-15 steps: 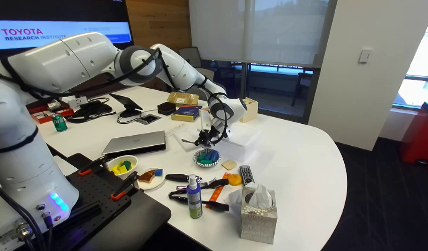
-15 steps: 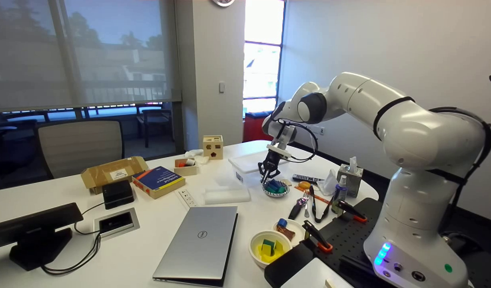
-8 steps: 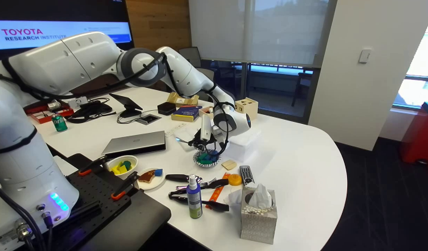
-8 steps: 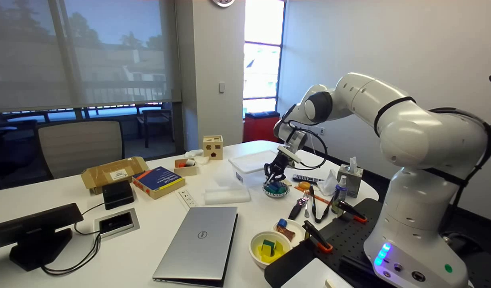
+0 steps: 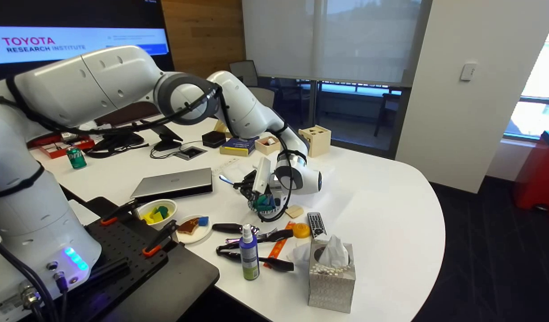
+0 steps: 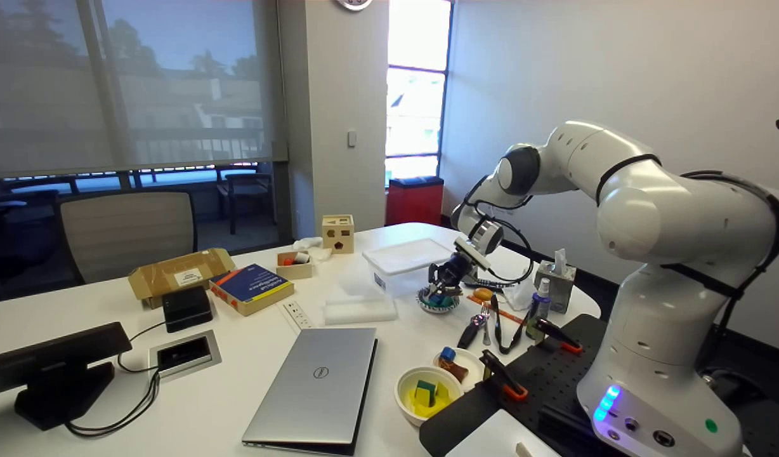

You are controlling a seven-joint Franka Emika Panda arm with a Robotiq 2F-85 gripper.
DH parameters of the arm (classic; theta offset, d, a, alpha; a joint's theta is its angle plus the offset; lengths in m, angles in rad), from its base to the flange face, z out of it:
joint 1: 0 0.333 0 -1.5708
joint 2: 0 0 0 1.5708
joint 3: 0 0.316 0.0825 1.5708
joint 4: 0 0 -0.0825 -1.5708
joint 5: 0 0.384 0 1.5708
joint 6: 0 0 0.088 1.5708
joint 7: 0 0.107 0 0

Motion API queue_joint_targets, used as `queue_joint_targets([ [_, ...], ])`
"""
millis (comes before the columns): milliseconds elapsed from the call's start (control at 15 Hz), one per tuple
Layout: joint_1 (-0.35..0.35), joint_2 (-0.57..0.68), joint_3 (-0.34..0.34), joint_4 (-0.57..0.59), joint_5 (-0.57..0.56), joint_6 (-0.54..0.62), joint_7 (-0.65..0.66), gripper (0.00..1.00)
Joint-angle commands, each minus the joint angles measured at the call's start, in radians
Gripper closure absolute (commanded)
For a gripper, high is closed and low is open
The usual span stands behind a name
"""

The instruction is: Use the silver spoon to push the blue block off the white plate

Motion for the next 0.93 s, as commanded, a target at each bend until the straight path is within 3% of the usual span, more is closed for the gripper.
queue_joint_targets([
  [0, -0.027, 0.037, 0.025, 0.024, 0.019, -0.035, 0.014, 0.98],
  [867, -0.024, 0.006, -0.022, -0.003, 0.029, 0.098, 0.027, 0.98],
])
